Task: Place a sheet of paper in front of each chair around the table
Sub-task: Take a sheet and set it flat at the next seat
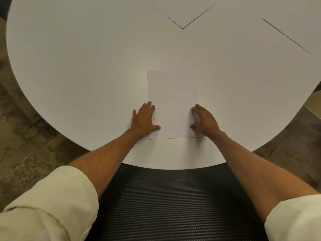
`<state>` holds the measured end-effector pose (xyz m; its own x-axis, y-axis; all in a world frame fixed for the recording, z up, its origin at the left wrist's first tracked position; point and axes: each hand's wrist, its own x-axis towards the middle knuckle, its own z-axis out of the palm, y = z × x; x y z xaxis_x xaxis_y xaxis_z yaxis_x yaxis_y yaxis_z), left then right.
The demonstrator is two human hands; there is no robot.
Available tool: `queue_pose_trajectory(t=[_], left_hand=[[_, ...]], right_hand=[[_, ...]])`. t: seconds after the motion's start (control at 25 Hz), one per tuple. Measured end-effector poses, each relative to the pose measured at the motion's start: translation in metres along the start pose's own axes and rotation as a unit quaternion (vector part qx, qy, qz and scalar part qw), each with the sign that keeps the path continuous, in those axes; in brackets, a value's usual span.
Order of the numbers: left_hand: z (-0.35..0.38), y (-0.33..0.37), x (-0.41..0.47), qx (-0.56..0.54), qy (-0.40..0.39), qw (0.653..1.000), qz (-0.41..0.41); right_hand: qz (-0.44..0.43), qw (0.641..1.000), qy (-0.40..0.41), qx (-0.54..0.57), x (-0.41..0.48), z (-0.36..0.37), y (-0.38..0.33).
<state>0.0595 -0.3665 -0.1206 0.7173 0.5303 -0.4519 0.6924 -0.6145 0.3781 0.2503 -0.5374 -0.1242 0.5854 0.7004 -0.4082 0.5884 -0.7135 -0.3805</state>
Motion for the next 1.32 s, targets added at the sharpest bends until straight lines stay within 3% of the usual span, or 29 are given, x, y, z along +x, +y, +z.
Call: queue_pose_trajectory(t=[0.44, 0.72, 1.0, 1.32], left_hand=[[-0.011, -0.005, -0.012, -0.062, 0.041, 0.997, -0.016], [-0.077, -0.003, -0.042, -0.027, 0.104, 0.994, -0.025], [-0.142, -0.016, -0.114, -0.037, 0.174, 0.983, -0.04], [-0.181, -0.088, -0.169, -0.009, 0.172, 0.983, -0.069]], right_hand=[[-0.022, 0.997, 0.058, 0.052, -0.022, -0.018, -0.009], [-0.01, 0.995, 0.102, -0.009, -0.057, -0.061, -0.038], [-0.069, 0.984, 0.149, -0.063, -0.091, -0.076, -0.135], [-0.116, 0.977, 0.153, -0.095, -0.11, -0.045, -0.278]])
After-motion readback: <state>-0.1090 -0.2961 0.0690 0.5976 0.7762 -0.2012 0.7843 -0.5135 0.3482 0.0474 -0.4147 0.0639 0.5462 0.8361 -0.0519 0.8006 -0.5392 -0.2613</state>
